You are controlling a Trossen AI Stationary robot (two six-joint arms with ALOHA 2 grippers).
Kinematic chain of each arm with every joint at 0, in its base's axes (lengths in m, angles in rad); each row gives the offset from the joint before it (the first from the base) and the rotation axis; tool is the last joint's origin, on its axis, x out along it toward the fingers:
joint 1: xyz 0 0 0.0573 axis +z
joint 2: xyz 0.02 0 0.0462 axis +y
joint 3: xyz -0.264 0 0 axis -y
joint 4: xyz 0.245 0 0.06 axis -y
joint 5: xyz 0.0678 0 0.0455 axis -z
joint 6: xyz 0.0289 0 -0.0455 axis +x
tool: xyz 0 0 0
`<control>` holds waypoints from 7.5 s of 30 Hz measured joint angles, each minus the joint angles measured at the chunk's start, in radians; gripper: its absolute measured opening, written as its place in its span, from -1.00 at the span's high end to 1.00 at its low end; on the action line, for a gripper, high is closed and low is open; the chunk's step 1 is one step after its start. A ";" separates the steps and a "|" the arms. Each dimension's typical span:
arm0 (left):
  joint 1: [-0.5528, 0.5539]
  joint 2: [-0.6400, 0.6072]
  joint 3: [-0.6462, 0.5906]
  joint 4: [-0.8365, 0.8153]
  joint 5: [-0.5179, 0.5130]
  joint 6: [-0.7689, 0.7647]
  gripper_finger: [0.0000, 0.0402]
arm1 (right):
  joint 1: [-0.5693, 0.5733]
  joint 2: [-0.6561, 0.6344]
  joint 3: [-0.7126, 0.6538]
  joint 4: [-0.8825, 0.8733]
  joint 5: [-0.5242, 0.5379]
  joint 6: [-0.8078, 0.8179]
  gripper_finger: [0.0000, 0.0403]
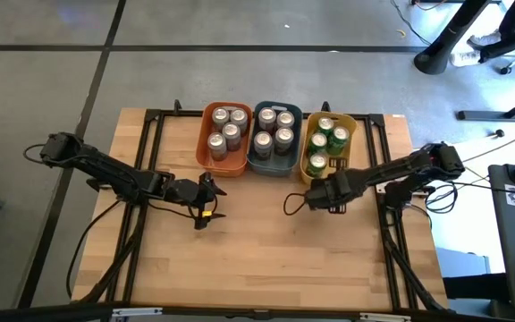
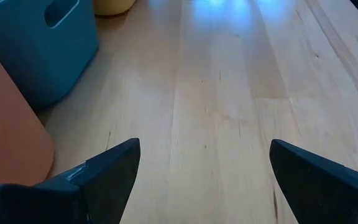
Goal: Sort soda cans
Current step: Adjust the yellow bin, then return to Home Position
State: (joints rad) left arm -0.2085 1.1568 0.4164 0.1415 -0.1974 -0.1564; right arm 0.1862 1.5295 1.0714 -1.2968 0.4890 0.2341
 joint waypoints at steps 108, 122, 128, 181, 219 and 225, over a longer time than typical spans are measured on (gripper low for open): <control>0.340 -0.870 0.000 -0.341 0.195 0.109 0.37 | -0.162 -0.158 0.281 0.605 -0.340 -0.076 0.98; 0.341 -0.898 0.000 -0.327 0.155 0.085 0.40 | -0.168 -0.163 0.240 0.619 -0.344 -0.119 0.99; 0.340 -0.898 0.000 -0.352 0.132 0.109 0.82 | -0.238 -0.273 0.071 0.717 -0.432 -0.125 0.99; 0.341 -1.153 -0.407 -0.123 0.168 0.069 0.86 | -0.246 -1.526 -1.061 1.340 -0.370 -0.050 0.99; 0.341 -1.146 -0.407 -0.128 0.165 0.104 0.86 | -0.245 -1.526 -1.064 1.343 -0.419 -0.048 0.99; 0.341 -1.146 -0.407 -0.129 0.165 0.104 0.86 | -0.246 -1.526 -1.064 1.344 -0.419 -0.048 0.99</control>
State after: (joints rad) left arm 0.1326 0.0109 0.0097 0.0128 -0.0326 -0.0521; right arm -0.0593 0.0040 0.0074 0.0467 0.0704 0.1856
